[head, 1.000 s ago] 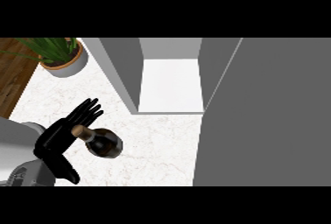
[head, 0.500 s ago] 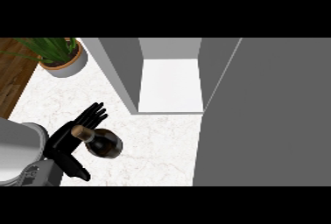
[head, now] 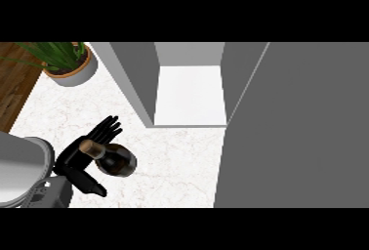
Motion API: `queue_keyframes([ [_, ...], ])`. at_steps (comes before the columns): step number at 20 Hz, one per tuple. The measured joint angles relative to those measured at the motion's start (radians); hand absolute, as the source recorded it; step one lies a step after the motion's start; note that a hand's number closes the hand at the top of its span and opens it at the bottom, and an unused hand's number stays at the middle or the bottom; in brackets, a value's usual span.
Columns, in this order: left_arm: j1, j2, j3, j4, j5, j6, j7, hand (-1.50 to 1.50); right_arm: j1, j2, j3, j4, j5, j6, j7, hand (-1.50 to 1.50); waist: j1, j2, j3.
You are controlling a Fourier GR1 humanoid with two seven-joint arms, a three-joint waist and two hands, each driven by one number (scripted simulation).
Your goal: Pick up the wine, place it into the cabinet and close the cabinet
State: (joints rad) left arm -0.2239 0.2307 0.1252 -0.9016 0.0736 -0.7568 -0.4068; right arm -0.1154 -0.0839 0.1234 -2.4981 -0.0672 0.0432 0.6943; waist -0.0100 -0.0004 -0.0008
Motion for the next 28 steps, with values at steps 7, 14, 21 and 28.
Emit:
queue_keyframes([
  [7, -0.027, -0.016, -0.038, 0.093, -0.038, 0.031, -0.064, -1.50, -0.006, -0.008, -0.021, 0.008, 0.000, 0.020, -0.019, -1.50, -0.001, 0.001, 0.000],
  [14, -0.071, -0.013, -0.043, 0.189, -0.029, 0.037, -0.108, 1.50, -0.005, 0.009, 0.006, 0.008, 0.005, 0.007, -0.016, -1.50, -0.004, 0.002, -0.001],
  [21, -0.079, -0.025, -0.092, 0.179, -0.019, 0.008, -0.113, 1.50, 0.015, 0.006, -0.004, 0.009, 0.005, 0.018, -0.032, -1.50, -0.004, -0.001, 0.001],
  [28, -0.026, -0.035, -0.086, 0.114, -0.011, 0.135, -0.169, 1.50, 0.036, 0.014, -0.008, 0.010, 0.007, 0.018, -0.045, -1.50, 0.004, -0.004, 0.001],
])
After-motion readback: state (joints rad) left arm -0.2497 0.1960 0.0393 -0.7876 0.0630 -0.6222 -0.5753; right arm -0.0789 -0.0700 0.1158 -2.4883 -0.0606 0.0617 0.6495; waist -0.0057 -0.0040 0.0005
